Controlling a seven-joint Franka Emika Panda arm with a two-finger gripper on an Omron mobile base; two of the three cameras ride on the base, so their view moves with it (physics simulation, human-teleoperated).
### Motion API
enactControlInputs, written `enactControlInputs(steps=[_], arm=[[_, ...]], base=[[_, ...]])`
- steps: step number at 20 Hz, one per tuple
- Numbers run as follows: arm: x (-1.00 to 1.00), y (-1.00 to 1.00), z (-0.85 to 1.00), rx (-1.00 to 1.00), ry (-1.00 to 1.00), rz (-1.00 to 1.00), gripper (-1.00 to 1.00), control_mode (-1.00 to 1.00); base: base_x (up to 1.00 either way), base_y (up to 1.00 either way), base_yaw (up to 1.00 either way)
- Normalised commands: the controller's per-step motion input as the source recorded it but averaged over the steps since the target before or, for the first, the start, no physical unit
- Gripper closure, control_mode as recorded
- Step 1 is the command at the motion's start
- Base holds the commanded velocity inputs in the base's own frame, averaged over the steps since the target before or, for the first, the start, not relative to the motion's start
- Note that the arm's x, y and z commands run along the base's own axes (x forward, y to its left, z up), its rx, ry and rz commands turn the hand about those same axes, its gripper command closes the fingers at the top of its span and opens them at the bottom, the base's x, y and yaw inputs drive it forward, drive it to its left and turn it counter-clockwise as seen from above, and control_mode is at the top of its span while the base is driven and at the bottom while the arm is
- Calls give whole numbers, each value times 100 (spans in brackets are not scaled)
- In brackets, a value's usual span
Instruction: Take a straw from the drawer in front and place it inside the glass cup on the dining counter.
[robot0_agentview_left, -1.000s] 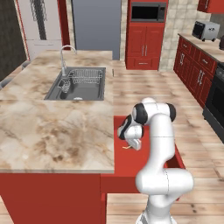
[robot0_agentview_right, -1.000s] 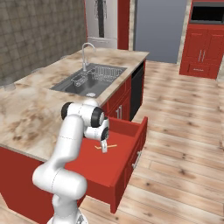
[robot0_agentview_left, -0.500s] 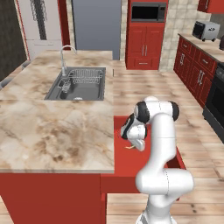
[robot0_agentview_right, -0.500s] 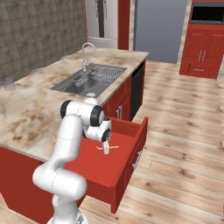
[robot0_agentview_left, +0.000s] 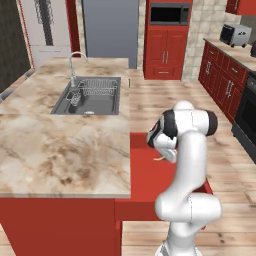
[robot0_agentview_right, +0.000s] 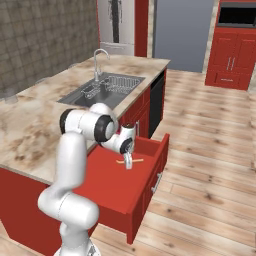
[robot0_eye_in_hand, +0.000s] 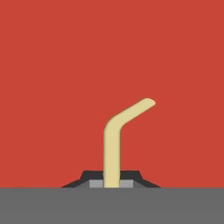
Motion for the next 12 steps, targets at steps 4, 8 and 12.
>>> enactControlInputs(steps=[4,8,12], arm=[[-12,-16,100,0,0,-1,100,-100],[-15,-3,100,0,0,0,100,-100],[-17,0,100,0,0,0,100,-100]], base=[[0,0,0],[0,0,0],[0,0,0]])
